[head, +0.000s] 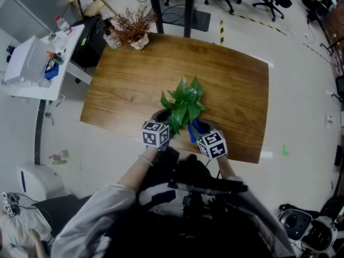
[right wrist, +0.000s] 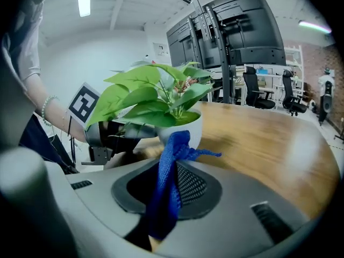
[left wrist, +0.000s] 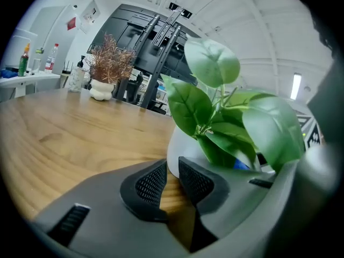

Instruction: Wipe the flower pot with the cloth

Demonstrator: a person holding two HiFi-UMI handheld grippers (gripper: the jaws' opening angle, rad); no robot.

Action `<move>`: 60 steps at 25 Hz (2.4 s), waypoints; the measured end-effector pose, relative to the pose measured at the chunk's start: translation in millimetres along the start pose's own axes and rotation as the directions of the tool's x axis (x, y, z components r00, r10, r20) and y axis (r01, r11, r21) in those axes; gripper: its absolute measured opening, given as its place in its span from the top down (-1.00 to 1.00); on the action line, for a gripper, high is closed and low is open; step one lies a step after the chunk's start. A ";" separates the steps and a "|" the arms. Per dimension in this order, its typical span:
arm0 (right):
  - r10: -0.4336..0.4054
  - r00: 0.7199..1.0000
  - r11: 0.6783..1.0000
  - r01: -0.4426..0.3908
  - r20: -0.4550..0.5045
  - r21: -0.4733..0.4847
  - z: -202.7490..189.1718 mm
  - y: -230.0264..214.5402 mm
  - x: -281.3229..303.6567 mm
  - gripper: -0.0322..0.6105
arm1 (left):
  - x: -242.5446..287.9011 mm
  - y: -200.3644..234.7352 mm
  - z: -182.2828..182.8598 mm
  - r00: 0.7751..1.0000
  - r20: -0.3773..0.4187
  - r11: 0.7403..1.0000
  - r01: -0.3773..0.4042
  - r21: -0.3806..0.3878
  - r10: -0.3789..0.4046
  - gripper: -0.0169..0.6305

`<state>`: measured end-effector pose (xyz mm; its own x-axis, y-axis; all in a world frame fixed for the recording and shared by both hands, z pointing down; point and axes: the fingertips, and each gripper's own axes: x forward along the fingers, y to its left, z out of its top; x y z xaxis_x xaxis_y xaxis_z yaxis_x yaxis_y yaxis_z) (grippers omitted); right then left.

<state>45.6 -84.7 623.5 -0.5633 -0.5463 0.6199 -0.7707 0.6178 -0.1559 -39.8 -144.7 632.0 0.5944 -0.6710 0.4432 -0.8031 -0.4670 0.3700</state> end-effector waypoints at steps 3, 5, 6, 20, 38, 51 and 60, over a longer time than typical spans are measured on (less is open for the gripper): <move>0.009 1.000 1.000 -0.009 0.010 0.021 -0.7 10.1 3.0 0.62 | 1.0 0.5 1.1 1.000 0.000 1.000 0.001 0.003 -0.001 0.76; 0.001 1.000 0.999 -0.001 0.012 0.044 -1.1 9.4 1.7 0.62 | 1.3 0.6 1.6 1.000 -0.001 1.000 0.001 0.000 -0.001 0.76; -0.011 1.000 0.999 0.010 0.013 0.053 -2.8 5.3 -0.1 0.62 | 1.3 0.4 1.4 1.000 0.000 1.000 0.002 -0.002 -0.002 0.76; -0.095 0.994 0.994 0.097 0.044 -0.043 46.2 -84.1 7.8 0.62 | 1.0 -1.5 3.9 1.000 0.008 1.000 0.009 -0.002 -0.009 0.76; -0.024 1.000 1.000 0.023 0.021 0.019 6.8 -8.9 -4.9 0.62 | 5.9 17.8 14.6 0.999 0.026 1.000 -0.018 -0.026 0.019 0.81; -0.104 0.994 0.994 0.104 0.031 0.026 12.0 -66.6 -22.2 0.62 | -13.4 4.5 2.8 0.999 0.019 0.999 0.028 0.036 -0.029 0.81; -0.012 0.999 0.997 0.015 0.035 -0.071 38.7 -63.5 8.2 0.62 | -7.7 -13.5 -3.8 0.998 0.002 0.997 0.058 0.055 -0.058 0.81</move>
<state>78.4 -150.2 608.7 -0.5640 -0.5732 0.5945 -0.7557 0.6485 -0.0916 -33.4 -131.0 626.7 0.6401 -0.6441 0.4189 -0.7683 -0.5363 0.3494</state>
